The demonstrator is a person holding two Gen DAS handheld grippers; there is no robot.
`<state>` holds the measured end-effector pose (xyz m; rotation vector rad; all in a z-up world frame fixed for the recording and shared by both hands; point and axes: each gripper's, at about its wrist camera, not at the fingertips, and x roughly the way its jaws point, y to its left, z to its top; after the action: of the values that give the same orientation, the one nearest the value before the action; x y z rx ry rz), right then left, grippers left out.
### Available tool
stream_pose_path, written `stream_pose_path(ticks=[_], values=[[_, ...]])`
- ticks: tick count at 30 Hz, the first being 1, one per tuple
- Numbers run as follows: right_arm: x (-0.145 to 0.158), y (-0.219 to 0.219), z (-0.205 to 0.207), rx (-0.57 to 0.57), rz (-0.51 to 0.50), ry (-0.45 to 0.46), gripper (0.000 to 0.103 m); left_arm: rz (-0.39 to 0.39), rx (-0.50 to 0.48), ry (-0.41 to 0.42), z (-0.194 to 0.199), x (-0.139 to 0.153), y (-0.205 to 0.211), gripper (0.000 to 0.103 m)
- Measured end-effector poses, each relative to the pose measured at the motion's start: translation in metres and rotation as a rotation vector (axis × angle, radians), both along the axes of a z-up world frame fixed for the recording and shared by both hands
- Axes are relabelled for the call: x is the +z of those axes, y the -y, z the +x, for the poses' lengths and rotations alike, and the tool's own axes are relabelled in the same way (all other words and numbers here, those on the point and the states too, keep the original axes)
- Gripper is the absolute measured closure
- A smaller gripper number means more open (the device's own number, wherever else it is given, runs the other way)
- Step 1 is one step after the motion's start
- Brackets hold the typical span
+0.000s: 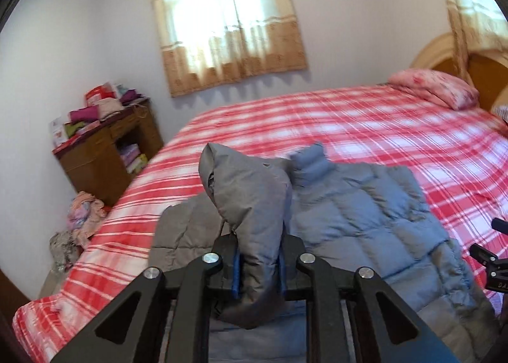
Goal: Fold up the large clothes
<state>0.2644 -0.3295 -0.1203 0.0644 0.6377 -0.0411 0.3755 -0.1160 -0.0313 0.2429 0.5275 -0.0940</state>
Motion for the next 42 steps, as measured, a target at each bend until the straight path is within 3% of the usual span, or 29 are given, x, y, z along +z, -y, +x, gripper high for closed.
stream_pose_path(ticks=[2,4,7,13,20,24,28,31,32,33,36,42], values=[[-0.002,0.004,0.000,-0.008,0.006,-0.007,0.011,0.047,-0.011,-0.006,0.002,-0.007,0.023,0.071],[-0.004,0.006,0.001,-0.009,0.006,-0.016,0.011,0.089,-0.030,0.024,-0.003,-0.014,0.046,0.040],[-0.005,0.010,0.002,-0.013,0.011,-0.026,0.011,0.122,-0.046,0.082,-0.016,-0.013,0.065,0.020],[0.012,0.008,0.000,0.005,0.046,-0.017,0.005,0.122,-0.024,0.127,-0.016,-0.005,0.046,0.015],[0.034,-0.032,0.021,0.126,0.119,-0.040,0.003,0.150,0.242,0.029,0.016,-0.035,-0.061,0.014],[0.027,-0.065,0.045,0.210,0.182,-0.103,0.003,0.154,0.409,-0.045,0.026,-0.065,-0.128,0.014],[0.008,-0.091,0.073,0.250,0.233,-0.201,0.006,0.138,0.493,-0.104,0.030,-0.094,-0.171,0.014],[-0.008,-0.101,0.089,0.269,0.280,-0.282,0.023,0.089,0.514,-0.138,0.032,-0.107,-0.186,0.014],[-0.010,-0.103,0.090,0.274,0.285,-0.293,0.035,0.079,0.516,-0.143,0.032,-0.109,-0.188,0.014],[-0.011,-0.107,0.090,0.281,0.275,-0.298,0.053,0.072,0.516,-0.148,0.032,-0.112,-0.189,0.014],[-0.007,-0.112,0.086,0.266,0.214,-0.283,0.082,0.066,0.513,-0.165,0.036,-0.117,-0.191,0.014],[0.007,-0.092,0.078,0.164,0.136,-0.228,0.091,0.027,0.525,-0.207,0.036,-0.123,-0.200,0.014]])
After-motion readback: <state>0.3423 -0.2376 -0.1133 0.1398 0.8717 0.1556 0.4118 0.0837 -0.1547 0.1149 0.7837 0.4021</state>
